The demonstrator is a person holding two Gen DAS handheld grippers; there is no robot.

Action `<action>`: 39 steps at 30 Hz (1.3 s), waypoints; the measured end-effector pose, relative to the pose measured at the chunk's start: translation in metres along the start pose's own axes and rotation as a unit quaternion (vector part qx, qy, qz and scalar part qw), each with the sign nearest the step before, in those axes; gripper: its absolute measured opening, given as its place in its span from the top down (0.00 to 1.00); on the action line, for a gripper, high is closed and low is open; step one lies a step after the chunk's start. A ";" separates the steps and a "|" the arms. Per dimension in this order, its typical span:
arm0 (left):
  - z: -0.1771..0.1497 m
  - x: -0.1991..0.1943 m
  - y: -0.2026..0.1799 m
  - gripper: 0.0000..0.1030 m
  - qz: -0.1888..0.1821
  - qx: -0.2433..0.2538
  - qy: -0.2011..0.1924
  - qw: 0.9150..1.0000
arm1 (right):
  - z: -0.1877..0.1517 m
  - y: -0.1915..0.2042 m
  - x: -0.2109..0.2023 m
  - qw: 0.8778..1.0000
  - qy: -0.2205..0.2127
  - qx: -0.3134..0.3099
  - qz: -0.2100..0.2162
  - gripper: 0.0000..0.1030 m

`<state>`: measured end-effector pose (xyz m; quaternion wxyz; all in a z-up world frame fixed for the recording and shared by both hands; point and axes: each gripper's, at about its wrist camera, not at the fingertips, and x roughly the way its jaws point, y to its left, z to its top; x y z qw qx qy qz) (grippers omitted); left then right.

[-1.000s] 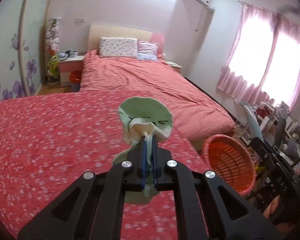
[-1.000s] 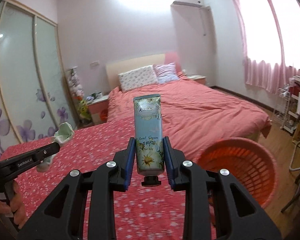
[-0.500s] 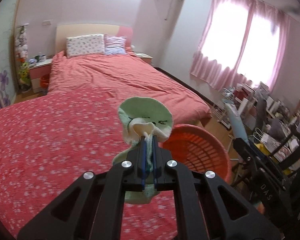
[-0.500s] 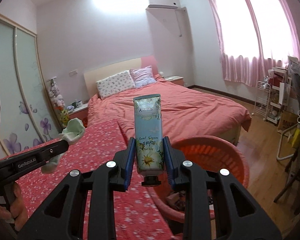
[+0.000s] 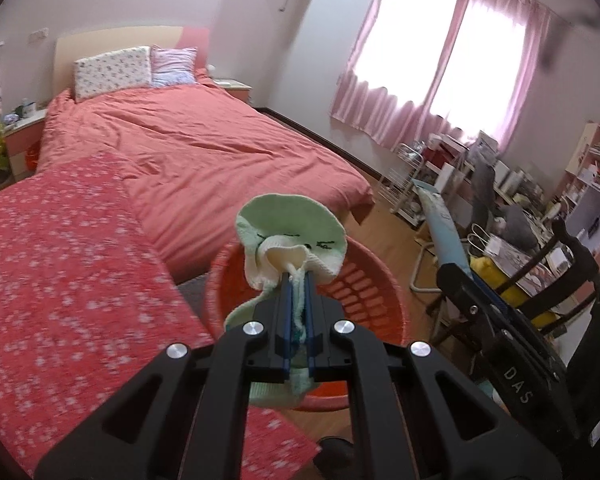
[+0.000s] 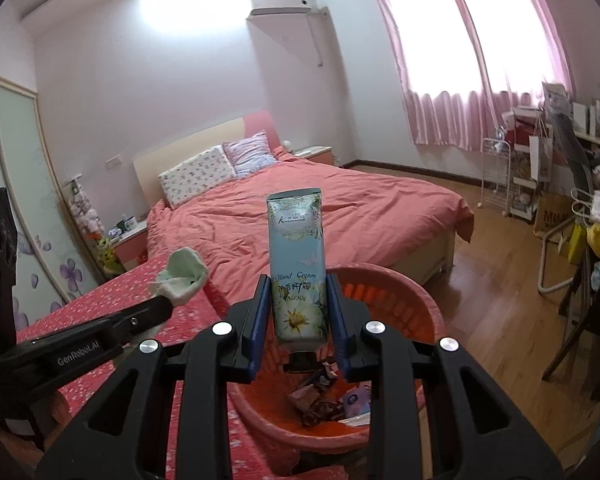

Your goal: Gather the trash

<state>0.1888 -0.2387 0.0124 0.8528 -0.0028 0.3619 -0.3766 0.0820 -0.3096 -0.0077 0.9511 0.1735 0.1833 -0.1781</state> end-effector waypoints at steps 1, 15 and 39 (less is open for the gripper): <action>0.000 0.009 -0.004 0.94 -0.005 0.002 0.005 1.000 | -0.001 -0.004 0.002 1.000 0.001 0.003 -0.001 0.72; -0.008 0.089 -0.005 0.77 -0.005 -0.017 0.065 0.998 | -0.003 -0.047 0.038 0.997 0.044 0.064 0.013 0.71; -0.063 -0.096 0.059 0.18 0.140 -0.048 -0.051 0.988 | -0.009 0.009 -0.061 0.999 -0.035 -0.024 -0.022 0.02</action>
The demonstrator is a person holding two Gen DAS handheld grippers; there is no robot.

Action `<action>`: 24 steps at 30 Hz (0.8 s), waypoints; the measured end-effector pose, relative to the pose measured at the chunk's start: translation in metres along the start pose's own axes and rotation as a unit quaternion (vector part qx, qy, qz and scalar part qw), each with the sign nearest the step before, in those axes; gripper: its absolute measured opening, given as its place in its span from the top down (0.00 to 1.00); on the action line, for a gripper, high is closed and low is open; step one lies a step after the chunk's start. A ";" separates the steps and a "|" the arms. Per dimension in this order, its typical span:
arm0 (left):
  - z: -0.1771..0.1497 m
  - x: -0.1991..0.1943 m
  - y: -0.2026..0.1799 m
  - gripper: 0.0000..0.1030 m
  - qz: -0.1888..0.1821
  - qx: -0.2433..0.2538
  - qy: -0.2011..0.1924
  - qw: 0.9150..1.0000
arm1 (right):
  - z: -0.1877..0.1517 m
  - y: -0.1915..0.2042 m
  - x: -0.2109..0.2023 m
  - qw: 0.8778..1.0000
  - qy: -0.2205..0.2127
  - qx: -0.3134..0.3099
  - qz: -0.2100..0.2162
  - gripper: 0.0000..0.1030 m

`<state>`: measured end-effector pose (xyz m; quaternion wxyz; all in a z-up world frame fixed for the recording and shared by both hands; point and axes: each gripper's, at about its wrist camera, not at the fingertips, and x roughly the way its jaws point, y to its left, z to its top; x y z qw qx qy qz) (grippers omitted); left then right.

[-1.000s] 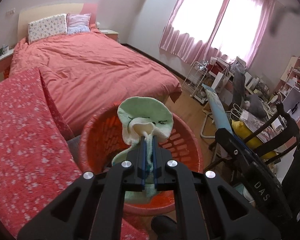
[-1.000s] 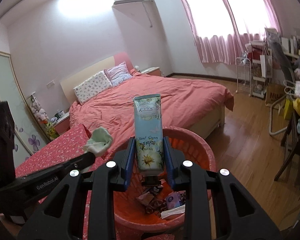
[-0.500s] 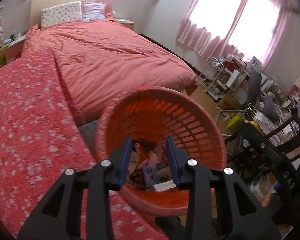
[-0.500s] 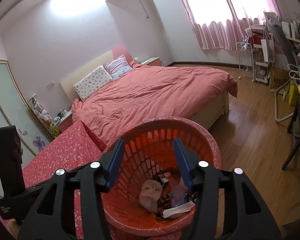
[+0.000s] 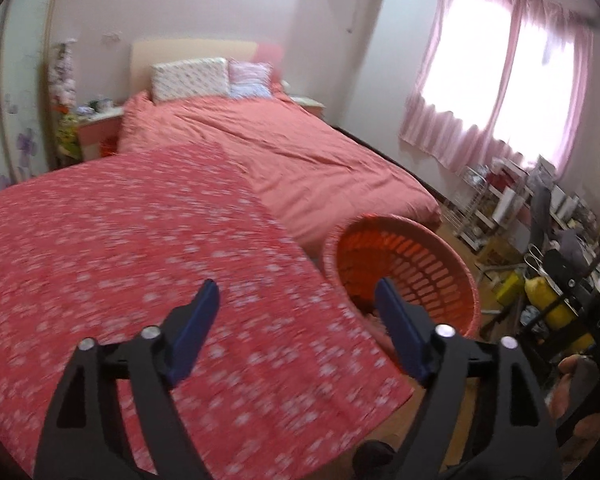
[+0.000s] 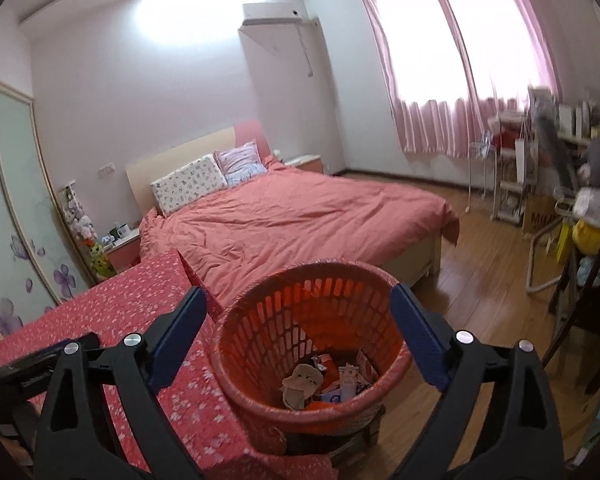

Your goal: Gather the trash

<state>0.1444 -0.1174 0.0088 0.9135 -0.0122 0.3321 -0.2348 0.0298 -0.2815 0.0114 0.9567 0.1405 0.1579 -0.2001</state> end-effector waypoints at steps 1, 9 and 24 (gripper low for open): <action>-0.003 -0.010 0.004 0.17 0.013 0.000 -0.008 1.000 | -0.002 0.006 -0.008 1.000 -0.010 -0.009 -0.006 0.02; -0.035 -0.078 0.027 0.04 0.094 -0.010 -0.053 0.994 | -0.022 0.045 -0.046 0.995 -0.044 -0.075 -0.046 0.02; -0.091 -0.137 0.043 0.04 0.197 -0.030 -0.089 0.976 | -0.051 0.056 -0.072 0.992 -0.029 -0.093 -0.079 0.02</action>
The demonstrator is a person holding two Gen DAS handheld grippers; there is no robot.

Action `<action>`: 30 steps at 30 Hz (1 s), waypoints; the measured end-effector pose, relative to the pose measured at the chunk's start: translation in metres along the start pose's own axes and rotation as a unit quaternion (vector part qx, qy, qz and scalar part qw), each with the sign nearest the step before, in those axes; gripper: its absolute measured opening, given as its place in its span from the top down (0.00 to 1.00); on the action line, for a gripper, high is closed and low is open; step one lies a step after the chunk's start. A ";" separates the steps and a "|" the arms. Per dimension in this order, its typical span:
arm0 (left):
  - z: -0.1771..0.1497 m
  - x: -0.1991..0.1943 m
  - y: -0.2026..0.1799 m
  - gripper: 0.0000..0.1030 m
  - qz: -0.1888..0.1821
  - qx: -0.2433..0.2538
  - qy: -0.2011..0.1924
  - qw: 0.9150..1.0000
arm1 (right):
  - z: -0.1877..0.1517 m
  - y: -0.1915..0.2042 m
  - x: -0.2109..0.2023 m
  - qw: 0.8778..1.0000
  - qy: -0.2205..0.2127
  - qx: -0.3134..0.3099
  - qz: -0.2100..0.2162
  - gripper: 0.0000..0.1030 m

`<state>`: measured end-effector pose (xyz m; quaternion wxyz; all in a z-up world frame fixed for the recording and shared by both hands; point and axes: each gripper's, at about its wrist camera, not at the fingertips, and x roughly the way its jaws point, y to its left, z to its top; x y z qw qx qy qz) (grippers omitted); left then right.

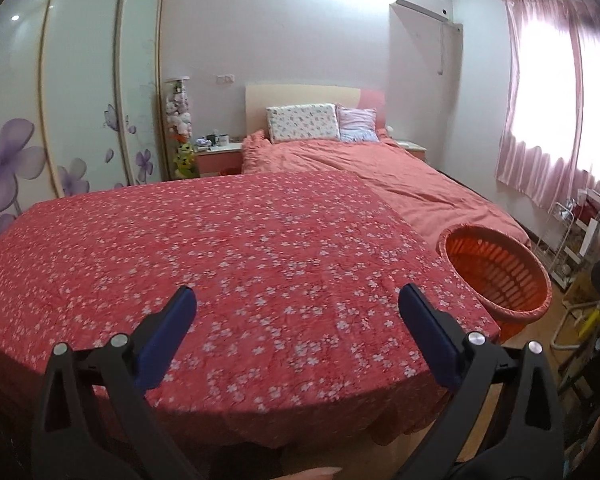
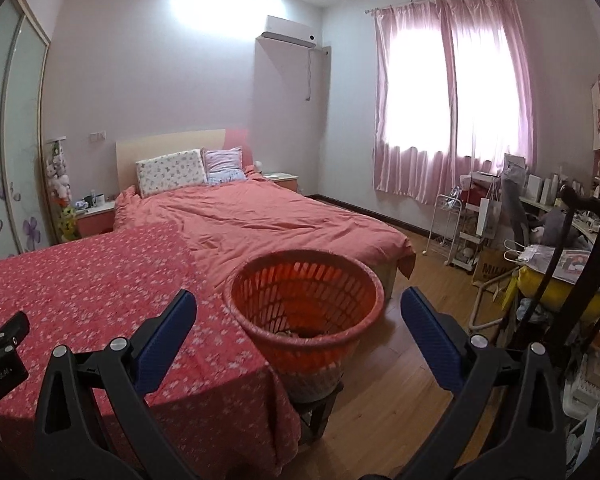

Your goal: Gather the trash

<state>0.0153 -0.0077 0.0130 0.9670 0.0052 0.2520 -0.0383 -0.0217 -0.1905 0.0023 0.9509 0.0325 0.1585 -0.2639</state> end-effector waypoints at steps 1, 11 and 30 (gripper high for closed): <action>-0.001 -0.002 0.000 0.04 0.004 0.000 -0.003 1.000 | -0.002 0.002 -0.003 1.000 -0.001 -0.001 -0.002 0.02; -0.016 -0.008 0.007 0.04 0.013 -0.014 0.009 1.000 | -0.015 0.010 -0.005 0.999 0.037 -0.005 -0.018 0.02; -0.032 0.002 0.014 0.04 0.022 -0.026 0.037 0.999 | -0.031 0.014 -0.001 0.997 0.069 -0.020 -0.024 0.02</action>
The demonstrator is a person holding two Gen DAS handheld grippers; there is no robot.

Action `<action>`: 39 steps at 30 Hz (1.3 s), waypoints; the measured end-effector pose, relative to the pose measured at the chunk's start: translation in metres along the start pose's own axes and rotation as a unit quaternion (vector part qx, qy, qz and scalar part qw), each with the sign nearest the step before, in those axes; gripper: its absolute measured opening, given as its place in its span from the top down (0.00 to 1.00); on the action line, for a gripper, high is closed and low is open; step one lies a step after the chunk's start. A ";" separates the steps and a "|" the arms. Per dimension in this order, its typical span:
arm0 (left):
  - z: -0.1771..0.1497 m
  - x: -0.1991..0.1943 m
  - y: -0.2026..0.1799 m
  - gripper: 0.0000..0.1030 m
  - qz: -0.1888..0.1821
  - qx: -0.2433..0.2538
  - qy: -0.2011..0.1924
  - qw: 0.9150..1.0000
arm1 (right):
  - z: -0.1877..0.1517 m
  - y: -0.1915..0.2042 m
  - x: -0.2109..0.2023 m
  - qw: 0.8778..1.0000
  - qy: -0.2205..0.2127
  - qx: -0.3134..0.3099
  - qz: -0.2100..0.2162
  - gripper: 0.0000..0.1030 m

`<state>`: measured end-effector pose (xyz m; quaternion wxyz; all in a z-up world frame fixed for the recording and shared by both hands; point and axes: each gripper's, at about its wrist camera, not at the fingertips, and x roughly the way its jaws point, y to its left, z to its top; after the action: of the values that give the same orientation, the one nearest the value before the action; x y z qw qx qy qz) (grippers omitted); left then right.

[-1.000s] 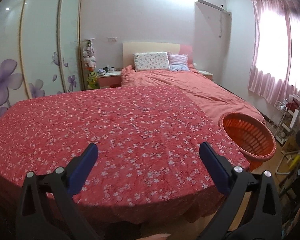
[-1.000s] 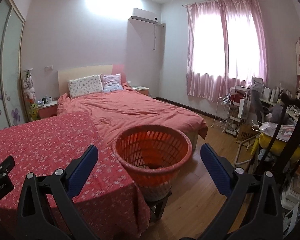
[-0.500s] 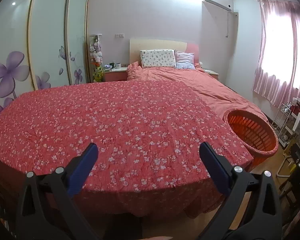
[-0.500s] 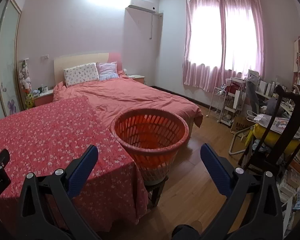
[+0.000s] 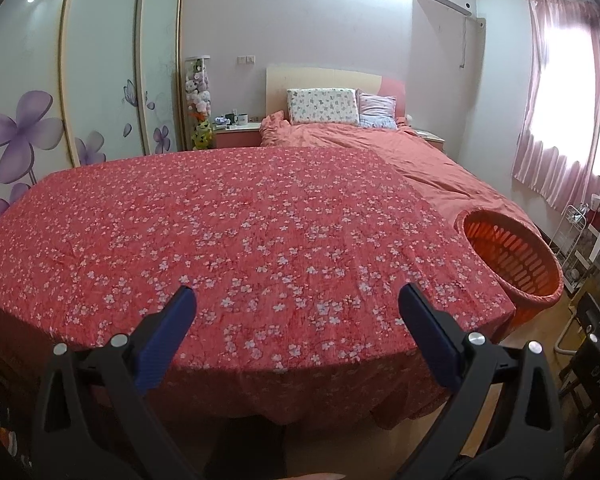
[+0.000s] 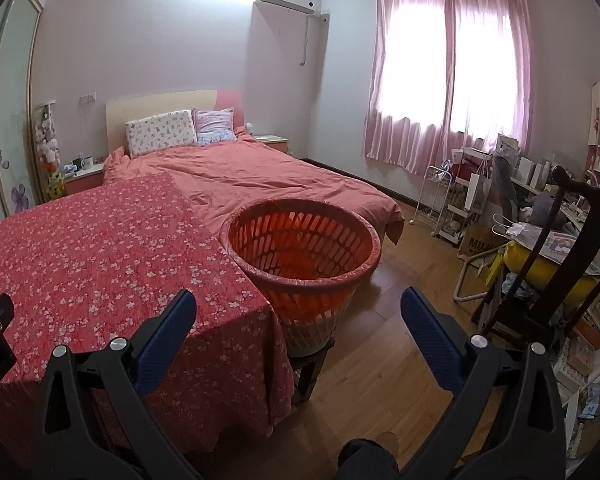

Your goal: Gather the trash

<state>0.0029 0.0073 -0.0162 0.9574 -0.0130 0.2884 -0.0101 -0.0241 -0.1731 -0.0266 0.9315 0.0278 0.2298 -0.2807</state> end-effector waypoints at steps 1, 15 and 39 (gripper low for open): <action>0.000 0.000 -0.001 0.04 0.000 0.000 0.001 1.000 | 0.000 0.000 0.000 1.000 0.001 0.000 0.000 0.02; -0.002 0.006 0.000 0.04 0.000 -0.002 0.012 1.000 | -0.001 0.001 0.007 1.000 0.018 -0.002 0.009 0.02; -0.001 0.003 -0.004 0.04 -0.009 -0.001 0.007 1.000 | -0.002 0.002 0.009 1.000 0.022 -0.004 0.012 0.02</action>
<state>0.0051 0.0031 -0.0190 0.9553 -0.0161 0.2946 -0.0184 -0.0172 -0.1755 -0.0326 0.9295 0.0327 0.2514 -0.2678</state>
